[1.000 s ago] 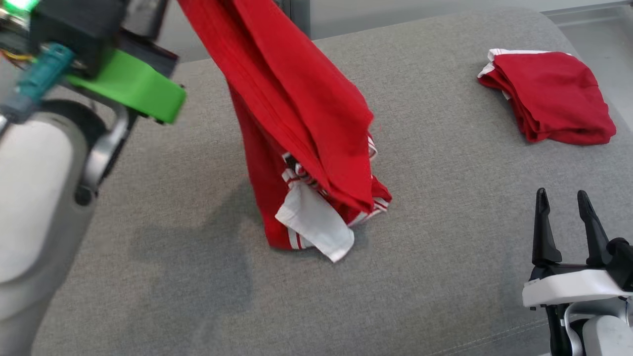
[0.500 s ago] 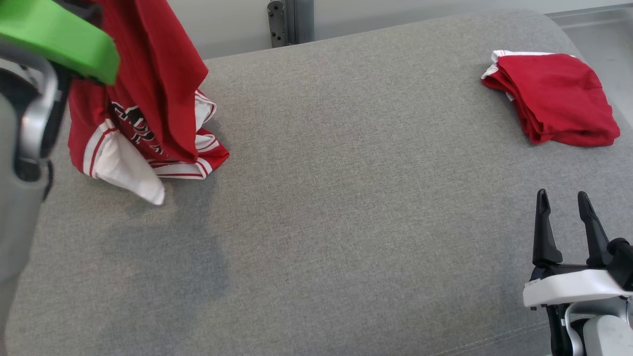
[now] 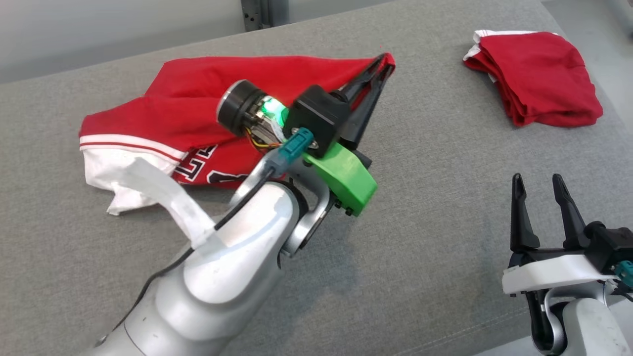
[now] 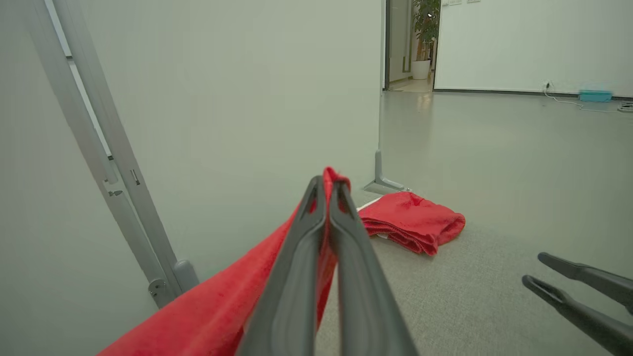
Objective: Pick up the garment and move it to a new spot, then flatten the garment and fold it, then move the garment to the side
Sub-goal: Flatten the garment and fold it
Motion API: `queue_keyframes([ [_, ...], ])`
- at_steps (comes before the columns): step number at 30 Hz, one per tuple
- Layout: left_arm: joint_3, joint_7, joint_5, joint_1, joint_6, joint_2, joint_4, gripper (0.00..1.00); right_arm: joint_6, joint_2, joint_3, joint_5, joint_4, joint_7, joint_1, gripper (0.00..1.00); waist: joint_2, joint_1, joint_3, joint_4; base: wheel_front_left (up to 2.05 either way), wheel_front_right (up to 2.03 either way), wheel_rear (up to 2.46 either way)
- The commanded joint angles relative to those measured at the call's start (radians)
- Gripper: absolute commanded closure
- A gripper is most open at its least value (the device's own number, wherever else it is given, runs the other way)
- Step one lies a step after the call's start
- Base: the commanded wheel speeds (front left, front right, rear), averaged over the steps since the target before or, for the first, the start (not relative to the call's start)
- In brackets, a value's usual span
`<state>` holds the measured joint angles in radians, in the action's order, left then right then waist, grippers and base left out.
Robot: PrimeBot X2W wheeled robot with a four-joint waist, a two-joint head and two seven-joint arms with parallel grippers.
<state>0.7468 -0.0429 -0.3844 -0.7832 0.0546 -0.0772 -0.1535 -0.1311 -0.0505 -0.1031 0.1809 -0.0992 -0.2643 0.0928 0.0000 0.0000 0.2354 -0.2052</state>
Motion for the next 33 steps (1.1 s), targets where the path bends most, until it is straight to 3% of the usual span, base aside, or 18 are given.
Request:
queue_keyframes([
  [1,0.011,0.020,-0.007,-0.019,0.007,0.006,-0.030,1.00,0.001,-0.001,0.009,0.004,-0.003,0.000,0.020,0.00,0.0000,0.0000,0.038,-0.051,0.00,0.00,0.00],
  [5,0.079,0.075,-0.012,-0.065,0.030,0.025,-0.124,1.00,0.001,0.000,0.029,0.014,-0.009,0.000,0.037,0.00,0.0000,0.0000,0.069,-0.100,0.00,0.00,0.00],
  [14,0.294,0.202,-0.201,-0.141,0.107,0.025,-0.149,1.00,0.001,0.000,0.038,0.031,-0.015,0.000,0.056,0.00,0.0000,0.0000,0.115,-0.151,0.00,0.00,0.00],
  [15,0.308,0.220,-0.225,-0.138,0.120,0.024,-0.159,0.93,0.001,0.000,0.037,0.031,-0.016,0.000,0.057,0.00,0.0000,0.0000,0.117,-0.151,0.00,0.00,0.00],
  [16,0.328,0.228,-0.243,-0.131,0.130,0.024,-0.176,0.36,0.001,-0.001,0.036,0.032,-0.017,0.000,0.058,0.00,0.0000,0.0000,0.119,-0.150,0.00,0.00,0.00],
  [17,0.346,0.230,-0.265,-0.126,0.136,0.024,-0.194,0.00,0.001,-0.001,0.035,0.033,-0.018,0.000,0.059,0.00,0.0000,0.0000,0.121,-0.149,0.00,0.00,0.00],
  [26,0.468,0.245,-0.424,-0.131,0.098,0.025,-0.195,0.00,0.001,-0.001,-0.006,0.008,-0.019,0.000,0.043,0.00,0.0000,0.0000,0.093,-0.070,0.00,0.00,0.00],
  [30,0.445,0.281,-0.435,-0.102,0.112,0.020,-0.191,0.00,0.001,-0.001,-0.030,-0.018,-0.009,0.000,0.020,0.00,0.0000,0.0000,0.049,-0.023,0.00,0.00,0.00],
  [33,0.394,0.302,-0.424,-0.053,0.139,-0.033,-0.176,0.00,0.001,-0.001,-0.048,-0.042,0.001,0.000,-0.005,0.00,0.0000,0.0000,0.006,0.011,0.00,0.00,0.00],
])
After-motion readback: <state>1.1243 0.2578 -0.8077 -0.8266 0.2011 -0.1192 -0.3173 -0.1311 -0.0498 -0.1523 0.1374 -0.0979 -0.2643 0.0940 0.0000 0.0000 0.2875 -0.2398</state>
